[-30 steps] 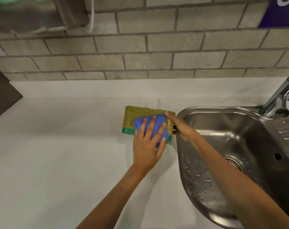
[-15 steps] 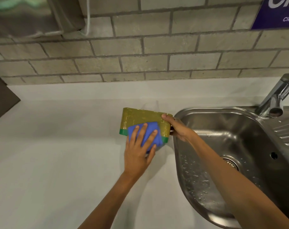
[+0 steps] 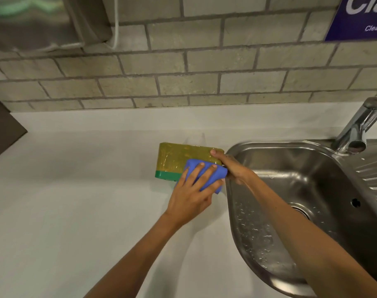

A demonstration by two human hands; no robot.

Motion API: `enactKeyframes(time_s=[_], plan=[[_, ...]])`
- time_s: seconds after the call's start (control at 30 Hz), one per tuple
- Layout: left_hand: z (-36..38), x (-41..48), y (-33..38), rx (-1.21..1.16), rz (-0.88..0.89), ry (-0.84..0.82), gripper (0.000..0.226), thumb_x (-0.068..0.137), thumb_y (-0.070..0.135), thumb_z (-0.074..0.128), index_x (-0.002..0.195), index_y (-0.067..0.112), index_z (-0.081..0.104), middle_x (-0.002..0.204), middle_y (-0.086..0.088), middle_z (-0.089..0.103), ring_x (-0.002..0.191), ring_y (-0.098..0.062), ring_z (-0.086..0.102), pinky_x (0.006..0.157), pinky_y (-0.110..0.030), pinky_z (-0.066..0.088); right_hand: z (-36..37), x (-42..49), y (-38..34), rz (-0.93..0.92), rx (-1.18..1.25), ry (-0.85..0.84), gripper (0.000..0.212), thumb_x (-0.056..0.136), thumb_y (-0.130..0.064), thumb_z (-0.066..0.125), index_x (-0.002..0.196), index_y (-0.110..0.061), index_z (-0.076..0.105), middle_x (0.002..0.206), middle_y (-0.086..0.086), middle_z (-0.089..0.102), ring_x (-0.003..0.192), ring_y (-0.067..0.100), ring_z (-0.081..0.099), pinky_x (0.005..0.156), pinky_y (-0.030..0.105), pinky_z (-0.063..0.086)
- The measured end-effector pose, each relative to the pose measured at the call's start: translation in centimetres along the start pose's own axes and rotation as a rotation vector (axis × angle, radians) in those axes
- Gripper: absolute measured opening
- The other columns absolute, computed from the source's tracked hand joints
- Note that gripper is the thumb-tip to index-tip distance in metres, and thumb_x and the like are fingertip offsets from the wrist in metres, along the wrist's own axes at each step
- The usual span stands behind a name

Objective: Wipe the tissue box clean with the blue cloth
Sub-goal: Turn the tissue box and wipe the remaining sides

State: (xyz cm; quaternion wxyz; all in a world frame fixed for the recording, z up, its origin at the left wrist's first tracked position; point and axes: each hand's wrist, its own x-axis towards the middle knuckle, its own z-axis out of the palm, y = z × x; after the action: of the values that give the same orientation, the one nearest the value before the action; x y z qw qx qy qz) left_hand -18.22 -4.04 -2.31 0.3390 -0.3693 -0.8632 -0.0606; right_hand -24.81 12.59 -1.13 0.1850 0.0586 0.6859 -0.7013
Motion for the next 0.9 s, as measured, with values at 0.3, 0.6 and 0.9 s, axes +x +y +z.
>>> enactKeyframes(time_s=[0.3, 0.6, 0.9], plan=[[-0.3, -2.2, -4.0, -0.459, -0.941, 0.187, 0.049, 0.093, 0.033, 0.037, 0.14, 0.019, 0.041, 0.139, -0.016, 0.044, 0.124, -0.028, 0.044, 0.095, -0.033, 0.043, 0.1, -0.3, -0.3, -0.023, -0.015, 0.011, 0.052, 0.078, -0.043, 0.06, 0.118, -0.011, 0.051, 0.103, 0.002, 0.062, 0.105, 0.023, 0.058, 0.095, 0.04, 0.048], [-1.3, 1.4, -3.9, -0.134, -0.512, 0.053, 0.046, 0.086, 0.028, 0.044, 0.127, 0.013, 0.059, 0.132, -0.021, 0.055, 0.119, -0.043, 0.05, 0.097, -0.049, 0.044, 0.2, -0.3, 0.1, -0.057, -0.042, 0.007, 0.025, 0.079, -0.04, 0.063, 0.095, -0.022, 0.06, 0.096, 0.0, 0.066, 0.097, 0.018, 0.062, 0.083, 0.03, 0.051], [-1.1, 2.9, -2.7, -0.035, -0.363, -0.032, 0.048, 0.087, 0.034, 0.043, 0.126, 0.012, 0.059, 0.131, -0.022, 0.057, 0.121, -0.044, 0.052, 0.096, -0.056, 0.044, 0.5, -0.6, 0.3, -0.079, -0.05, -0.011, 0.071, 0.067, -0.046, 0.071, 0.118, 0.001, 0.053, 0.096, 0.004, 0.065, 0.088, 0.014, 0.064, 0.07, 0.021, 0.053]])
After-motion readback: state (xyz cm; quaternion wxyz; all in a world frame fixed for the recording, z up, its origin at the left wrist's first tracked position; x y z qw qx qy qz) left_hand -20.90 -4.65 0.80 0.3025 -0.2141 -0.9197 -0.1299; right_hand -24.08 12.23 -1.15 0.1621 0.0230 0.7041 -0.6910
